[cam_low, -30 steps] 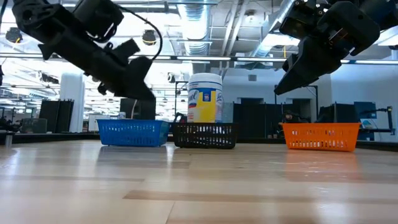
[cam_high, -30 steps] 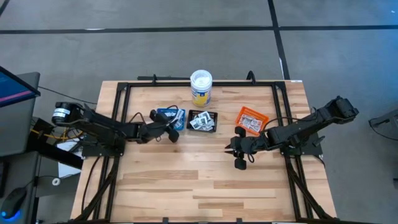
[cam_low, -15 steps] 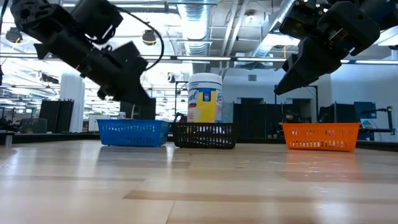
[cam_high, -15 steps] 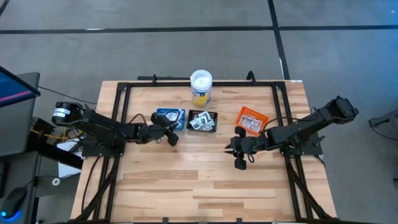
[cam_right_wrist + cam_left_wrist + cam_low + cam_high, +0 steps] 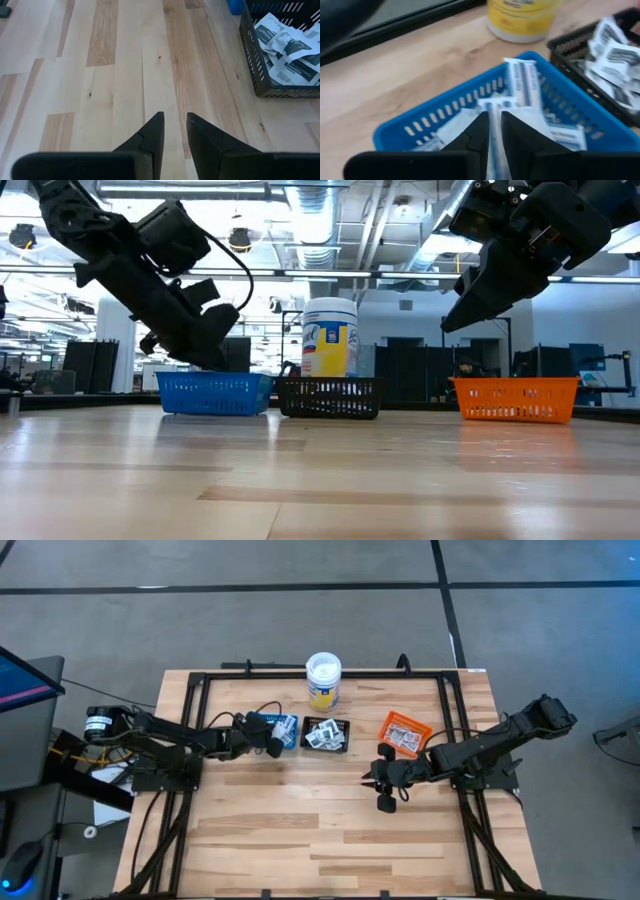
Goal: Pick & Place First Aid Supplies
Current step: Put the blue bandage into the blue bin
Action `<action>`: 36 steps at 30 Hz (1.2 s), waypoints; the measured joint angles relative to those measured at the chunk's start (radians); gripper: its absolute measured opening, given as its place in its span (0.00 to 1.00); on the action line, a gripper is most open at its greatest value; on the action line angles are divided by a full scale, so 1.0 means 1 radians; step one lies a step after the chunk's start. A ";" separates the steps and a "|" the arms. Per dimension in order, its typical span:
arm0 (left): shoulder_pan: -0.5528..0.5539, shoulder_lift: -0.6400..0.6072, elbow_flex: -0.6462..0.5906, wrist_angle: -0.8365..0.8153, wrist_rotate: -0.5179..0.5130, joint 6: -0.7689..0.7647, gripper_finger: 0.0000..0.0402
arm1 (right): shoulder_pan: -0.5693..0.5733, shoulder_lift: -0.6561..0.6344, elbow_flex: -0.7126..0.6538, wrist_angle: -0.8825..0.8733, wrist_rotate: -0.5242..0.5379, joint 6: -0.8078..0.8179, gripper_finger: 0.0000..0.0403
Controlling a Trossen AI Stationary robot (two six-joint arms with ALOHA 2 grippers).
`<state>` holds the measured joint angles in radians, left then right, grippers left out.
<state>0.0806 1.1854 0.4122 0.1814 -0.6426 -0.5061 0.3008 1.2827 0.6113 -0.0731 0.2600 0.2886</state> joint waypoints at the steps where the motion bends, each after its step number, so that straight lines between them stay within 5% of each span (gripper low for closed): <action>1: 0.010 0.000 0.000 0.000 0.000 0.000 0.12 | 0.000 0.000 0.000 0.000 0.000 0.000 0.19; 9: -0.040 0.000 0.000 0.012 0.181 -0.001 0.12 | 0.000 0.000 0.000 0.000 0.000 -0.003 0.19; 17: -0.210 0.000 0.006 0.022 -0.012 0.062 0.06 | 0.000 0.000 0.000 0.000 0.000 -0.002 0.19; 20: -0.230 0.000 0.007 0.020 -0.011 0.064 0.02 | 0.000 0.000 0.000 0.000 0.001 -0.002 0.19; 36: -0.047 0.000 0.000 -0.088 0.060 0.056 0.02 | 0.000 0.000 0.000 0.000 0.000 0.000 0.19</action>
<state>0.0336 1.1854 0.4122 0.0932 -0.5827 -0.4498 0.3008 1.2827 0.6113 -0.0727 0.2604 0.2886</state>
